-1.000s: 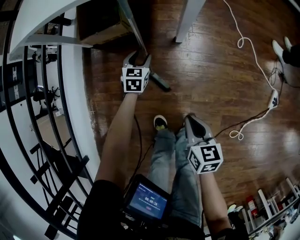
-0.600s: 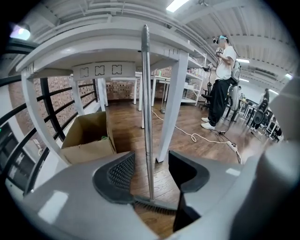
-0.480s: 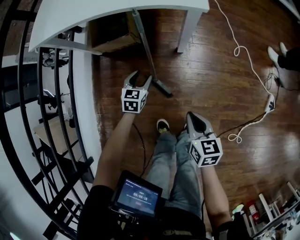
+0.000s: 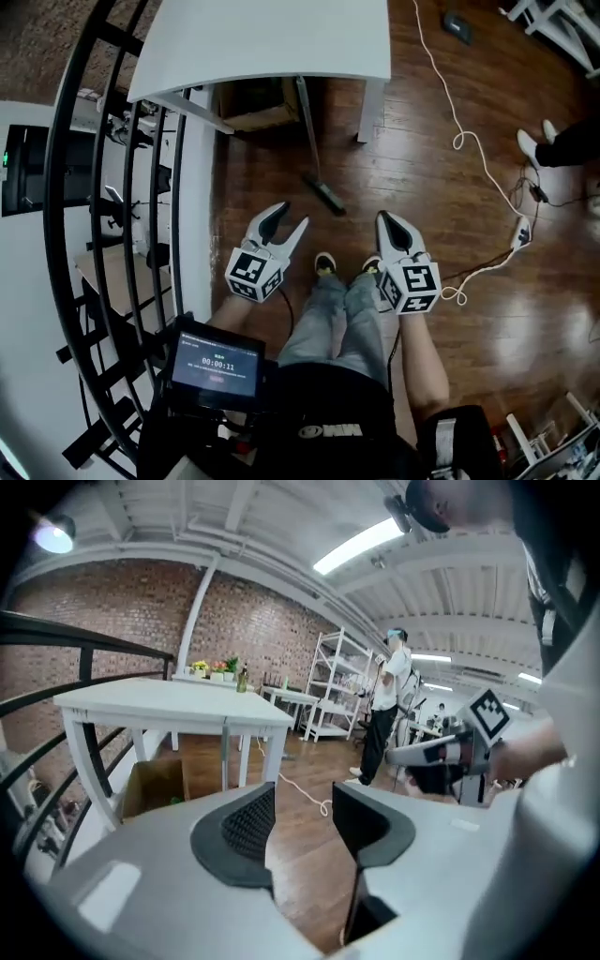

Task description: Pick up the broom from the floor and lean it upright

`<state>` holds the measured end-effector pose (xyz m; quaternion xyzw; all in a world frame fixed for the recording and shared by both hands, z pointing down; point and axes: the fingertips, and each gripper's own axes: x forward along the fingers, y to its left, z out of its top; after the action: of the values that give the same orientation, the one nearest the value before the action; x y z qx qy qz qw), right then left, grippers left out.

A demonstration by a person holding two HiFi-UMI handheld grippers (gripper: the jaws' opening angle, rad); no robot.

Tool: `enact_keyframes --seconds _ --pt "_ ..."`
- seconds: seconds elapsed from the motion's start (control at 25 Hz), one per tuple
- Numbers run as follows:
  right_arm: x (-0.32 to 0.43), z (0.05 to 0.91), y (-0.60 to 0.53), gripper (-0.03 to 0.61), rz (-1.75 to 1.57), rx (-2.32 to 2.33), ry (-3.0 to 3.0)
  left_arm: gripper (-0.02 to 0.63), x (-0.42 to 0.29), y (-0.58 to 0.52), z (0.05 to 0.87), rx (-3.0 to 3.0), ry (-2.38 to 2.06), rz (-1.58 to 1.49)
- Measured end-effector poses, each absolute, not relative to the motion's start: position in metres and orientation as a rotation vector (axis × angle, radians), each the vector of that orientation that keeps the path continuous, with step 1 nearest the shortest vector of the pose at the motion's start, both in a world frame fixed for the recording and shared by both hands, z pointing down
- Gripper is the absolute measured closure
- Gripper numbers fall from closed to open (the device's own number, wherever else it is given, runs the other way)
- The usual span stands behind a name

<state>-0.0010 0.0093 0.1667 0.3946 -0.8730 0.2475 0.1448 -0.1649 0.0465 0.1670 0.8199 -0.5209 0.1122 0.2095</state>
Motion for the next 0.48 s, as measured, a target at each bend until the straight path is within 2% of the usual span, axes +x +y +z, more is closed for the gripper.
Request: enact_keyframes --seconds 0.28,0.32,0.48 --pt "-0.001 0.032 0.035 0.574 0.51 1.061 -2.731 0.418 -0.112 0.057 0.005 2.401 -1.537 0.027" --pt "-0.007 0.02 0.042 0.574 0.498 1.034 -2.753 0.593 -0.112 0.064 -0.01 2.405 -1.559 -0.018" --pt "-0.023 -0.01 0.061 0.574 0.457 0.986 -2.831 0.597 -0.101 0.087 -0.06 2.513 -1.617 -0.105"
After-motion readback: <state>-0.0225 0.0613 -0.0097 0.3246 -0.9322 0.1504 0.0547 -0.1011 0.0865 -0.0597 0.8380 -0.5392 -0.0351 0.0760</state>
